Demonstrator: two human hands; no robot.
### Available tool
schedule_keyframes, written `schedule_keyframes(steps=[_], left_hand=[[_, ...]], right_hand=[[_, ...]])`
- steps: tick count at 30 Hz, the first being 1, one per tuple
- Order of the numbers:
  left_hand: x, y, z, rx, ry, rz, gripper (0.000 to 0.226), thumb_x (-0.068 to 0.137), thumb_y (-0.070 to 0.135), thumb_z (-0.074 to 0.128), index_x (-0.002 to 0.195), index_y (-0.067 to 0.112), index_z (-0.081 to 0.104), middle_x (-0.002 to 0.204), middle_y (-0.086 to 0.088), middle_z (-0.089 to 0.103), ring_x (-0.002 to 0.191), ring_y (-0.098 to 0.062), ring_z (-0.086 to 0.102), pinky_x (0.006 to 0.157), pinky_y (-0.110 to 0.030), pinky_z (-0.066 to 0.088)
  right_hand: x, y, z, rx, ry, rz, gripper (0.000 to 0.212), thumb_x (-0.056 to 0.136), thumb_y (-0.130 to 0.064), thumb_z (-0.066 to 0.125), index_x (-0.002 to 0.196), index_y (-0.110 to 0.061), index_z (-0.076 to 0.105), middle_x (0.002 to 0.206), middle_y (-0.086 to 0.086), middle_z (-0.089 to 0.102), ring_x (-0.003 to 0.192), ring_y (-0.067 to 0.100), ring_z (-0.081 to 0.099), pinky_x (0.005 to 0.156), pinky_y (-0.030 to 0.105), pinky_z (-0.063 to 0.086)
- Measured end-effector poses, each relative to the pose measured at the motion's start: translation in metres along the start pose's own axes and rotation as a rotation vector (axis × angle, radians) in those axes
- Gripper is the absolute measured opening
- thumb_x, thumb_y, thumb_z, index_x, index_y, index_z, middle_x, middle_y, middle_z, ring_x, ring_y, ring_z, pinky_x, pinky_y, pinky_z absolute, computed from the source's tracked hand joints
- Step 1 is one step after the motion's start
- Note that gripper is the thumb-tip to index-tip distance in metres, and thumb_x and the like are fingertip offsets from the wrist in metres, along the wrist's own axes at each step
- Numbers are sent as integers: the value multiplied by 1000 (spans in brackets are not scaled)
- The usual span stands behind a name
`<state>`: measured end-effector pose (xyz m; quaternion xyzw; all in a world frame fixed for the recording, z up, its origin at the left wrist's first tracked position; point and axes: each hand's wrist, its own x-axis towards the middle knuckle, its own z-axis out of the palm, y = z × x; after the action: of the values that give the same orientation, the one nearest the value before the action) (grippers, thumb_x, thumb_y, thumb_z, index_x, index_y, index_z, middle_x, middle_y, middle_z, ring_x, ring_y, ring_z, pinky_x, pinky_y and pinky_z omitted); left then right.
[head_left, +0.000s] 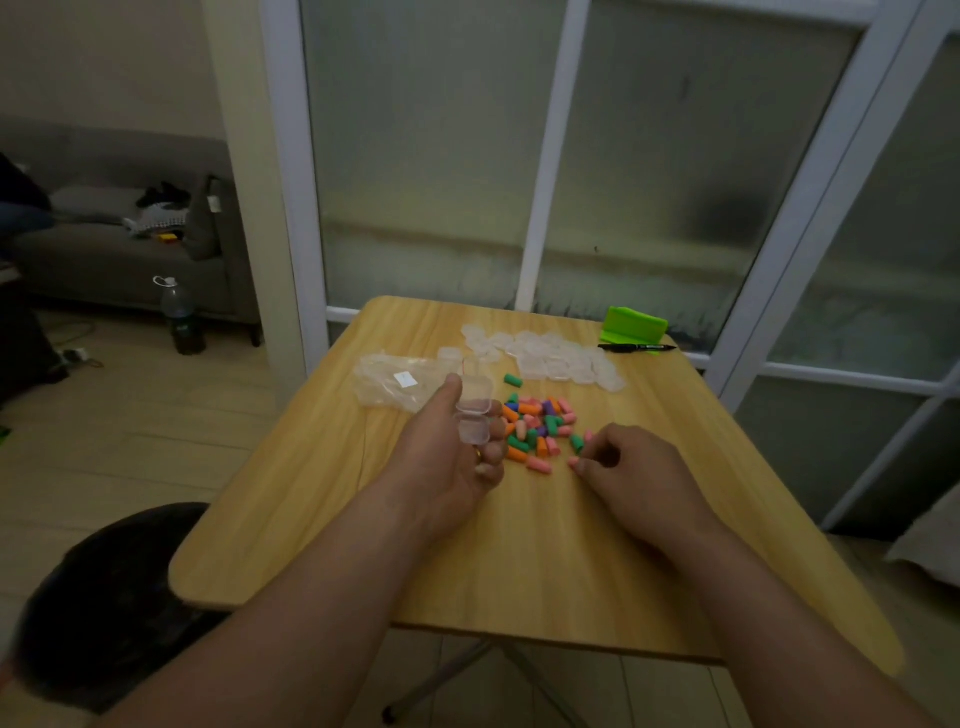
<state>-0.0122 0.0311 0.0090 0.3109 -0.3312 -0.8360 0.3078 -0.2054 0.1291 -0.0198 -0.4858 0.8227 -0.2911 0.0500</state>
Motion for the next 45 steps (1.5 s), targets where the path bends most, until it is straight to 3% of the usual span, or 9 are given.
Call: schedule_keyframes(steps=[9,16,20,24,28,32,37,40,45], left_hand=[[0,-13,9,-42,45,-18,45,110,49,40,112,9,61,73,-4,62,57,-12,43,50,-23,31],[-1,-17,17,-28,-75,-30,59,112,52,27,112,6,64,69,-5,60,57,-12,41,60,-25,27],[2,-19,14,18,-89,-5,69,111,56,26,147,5,54,105,-13,69,64,-13,52,60,-26,36],[2,-19,13,49,-70,-4,66,109,58,31,146,9,56,143,-21,62,114,-28,56,94,-38,40],[0,-18,13,61,-59,10,66,109,57,32,148,9,54,126,-16,68,106,-25,56,80,-36,40],[4,-19,10,54,-79,30,66,109,57,32,145,6,53,140,-22,62,115,-28,54,93,-41,37],[4,-13,10,26,-134,30,58,110,54,31,126,7,61,80,-8,60,60,-14,47,52,-25,41],[8,-2,4,-40,-94,71,46,110,54,37,124,14,55,69,-2,49,60,-13,42,52,-25,35],[10,6,-4,-56,-55,98,45,110,52,37,124,13,55,70,-2,48,58,-12,44,52,-25,34]], right_hand=[[-5,-15,-6,140,72,-70,11,97,-29,75,90,-33,68,87,-18,68,82,-7,61,62,9,40],[-11,-54,-19,411,105,-271,5,96,-28,77,93,-29,74,86,-10,73,83,4,67,67,16,49],[-18,-66,-16,277,75,-351,6,92,-30,79,89,-29,74,89,-9,64,84,6,60,67,12,42],[-20,-66,-4,146,53,-355,7,91,-34,80,88,-31,74,89,-11,56,85,3,56,69,18,41],[-18,-66,0,162,87,-346,6,91,-35,80,88,-31,75,87,-10,56,84,3,55,68,18,40],[-19,-68,2,194,78,-341,4,92,-35,79,95,-33,78,88,-10,57,85,3,57,67,14,38],[-5,-60,-10,427,175,-236,11,99,-22,69,101,-29,78,95,-10,71,89,3,65,73,18,48],[7,-43,-14,409,250,-59,14,105,-22,63,103,-28,75,97,-13,72,91,2,64,70,25,46],[14,-21,6,240,129,23,14,102,-16,66,102,-27,75,101,-9,72,99,13,65,76,30,46]])
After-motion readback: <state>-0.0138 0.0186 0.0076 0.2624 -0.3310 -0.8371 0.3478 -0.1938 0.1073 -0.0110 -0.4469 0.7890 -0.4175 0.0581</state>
